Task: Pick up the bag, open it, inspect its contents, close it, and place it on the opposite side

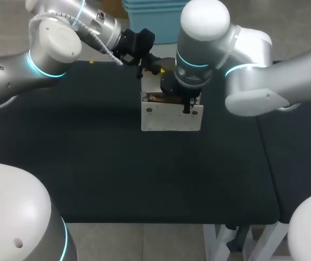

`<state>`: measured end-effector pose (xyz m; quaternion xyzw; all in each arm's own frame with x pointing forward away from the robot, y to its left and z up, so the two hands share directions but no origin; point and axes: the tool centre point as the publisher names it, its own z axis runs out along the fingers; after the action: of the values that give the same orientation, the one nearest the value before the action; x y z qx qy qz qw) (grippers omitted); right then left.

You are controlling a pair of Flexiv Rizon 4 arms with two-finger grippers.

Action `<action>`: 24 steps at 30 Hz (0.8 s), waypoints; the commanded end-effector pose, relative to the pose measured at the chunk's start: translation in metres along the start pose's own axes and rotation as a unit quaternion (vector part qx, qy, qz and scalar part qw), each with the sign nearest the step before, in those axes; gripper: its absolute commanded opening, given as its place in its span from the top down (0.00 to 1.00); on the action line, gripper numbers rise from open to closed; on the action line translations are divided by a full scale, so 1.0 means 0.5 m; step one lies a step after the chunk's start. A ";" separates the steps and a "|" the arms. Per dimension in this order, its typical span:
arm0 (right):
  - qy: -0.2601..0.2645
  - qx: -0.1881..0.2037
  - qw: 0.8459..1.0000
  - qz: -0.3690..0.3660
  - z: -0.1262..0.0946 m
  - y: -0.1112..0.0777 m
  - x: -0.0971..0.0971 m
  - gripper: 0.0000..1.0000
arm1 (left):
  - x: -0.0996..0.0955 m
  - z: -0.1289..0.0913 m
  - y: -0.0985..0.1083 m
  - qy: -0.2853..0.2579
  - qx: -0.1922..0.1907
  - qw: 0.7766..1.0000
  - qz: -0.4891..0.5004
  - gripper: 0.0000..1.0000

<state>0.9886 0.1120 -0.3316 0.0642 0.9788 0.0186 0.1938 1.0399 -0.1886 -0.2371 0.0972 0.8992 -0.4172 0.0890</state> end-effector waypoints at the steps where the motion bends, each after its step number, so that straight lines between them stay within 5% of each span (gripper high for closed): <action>1: 0.022 -0.001 1.000 -0.009 0.024 -0.009 0.009 0.71 | 0.001 -0.009 0.003 -0.004 0.007 1.000 0.008 1.00; 7: 0.038 0.002 0.999 -0.022 0.031 -0.004 0.020 0.47 | 0.002 -0.006 0.001 -0.003 0.007 1.000 0.014 1.00; 11: 0.043 0.002 0.999 -0.025 0.034 -0.002 0.026 0.02 | 0.003 -0.005 -0.002 -0.003 0.007 1.000 0.022 1.00; 24: 0.043 0.003 0.999 -0.024 0.031 -0.002 0.036 0.00 | 0.003 -0.001 -0.005 -0.002 0.007 0.999 0.032 1.00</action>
<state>0.9819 0.1148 -0.3442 0.0398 0.9876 0.0173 0.1511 1.0373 -0.1901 -0.2363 0.1243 0.8935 -0.4190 0.1033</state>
